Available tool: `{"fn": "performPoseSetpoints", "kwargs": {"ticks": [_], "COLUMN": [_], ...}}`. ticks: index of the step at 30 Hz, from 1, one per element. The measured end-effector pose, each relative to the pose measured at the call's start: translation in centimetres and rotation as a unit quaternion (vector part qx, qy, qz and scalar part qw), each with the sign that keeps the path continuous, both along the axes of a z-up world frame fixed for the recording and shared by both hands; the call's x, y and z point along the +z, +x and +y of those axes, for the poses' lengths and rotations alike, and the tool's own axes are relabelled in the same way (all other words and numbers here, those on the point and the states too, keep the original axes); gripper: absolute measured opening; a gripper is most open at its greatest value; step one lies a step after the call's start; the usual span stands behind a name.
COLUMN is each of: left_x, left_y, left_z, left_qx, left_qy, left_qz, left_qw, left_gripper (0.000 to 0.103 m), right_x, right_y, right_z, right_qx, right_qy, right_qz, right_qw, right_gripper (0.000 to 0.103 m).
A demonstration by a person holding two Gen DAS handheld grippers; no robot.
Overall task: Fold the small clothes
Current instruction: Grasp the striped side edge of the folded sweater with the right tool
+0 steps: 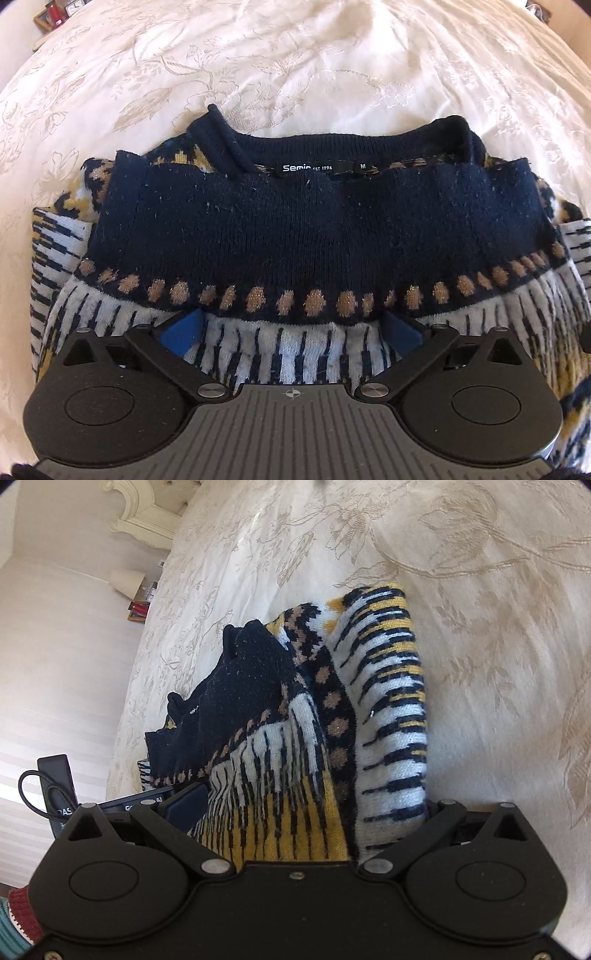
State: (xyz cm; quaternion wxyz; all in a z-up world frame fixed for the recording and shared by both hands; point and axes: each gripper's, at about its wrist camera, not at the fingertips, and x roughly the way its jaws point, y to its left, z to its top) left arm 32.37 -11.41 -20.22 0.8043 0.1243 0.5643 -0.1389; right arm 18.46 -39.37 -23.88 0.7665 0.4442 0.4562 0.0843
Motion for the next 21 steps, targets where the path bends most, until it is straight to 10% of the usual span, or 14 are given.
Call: {"fn": "performPoseSetpoints", "kwargs": {"ticks": [4,7,10,21], "left_x": [0.0,0.0,0.0,5.6], "left_y": [0.1,-0.2,0.0,-0.7], "left_z": [0.0,0.0,0.1,5.0], "left_qx": [-0.002,-0.002,-0.003,0.018], "left_qy": [-0.001,0.0,0.0,-0.049], "left_qz": [-0.002,-0.001,0.004,0.0], "left_qw": [1.0,1.0,1.0,0.9987], "left_gripper": [0.103,0.103,0.103,0.09], "right_x": [0.2,0.6,0.8,4.2], "right_y": [0.2,0.5,0.4,0.0], "right_z": [-0.3,0.3,0.7,2.9], "right_qx": [0.01,0.021,0.018,0.0], "right_qy": [0.003,-0.038,-0.045,-0.099], "right_qz": [0.005,0.032,0.035,0.036], "right_qw": [1.0,0.999,0.998,0.994], "right_gripper": [0.097,0.052,0.04,0.035]}}
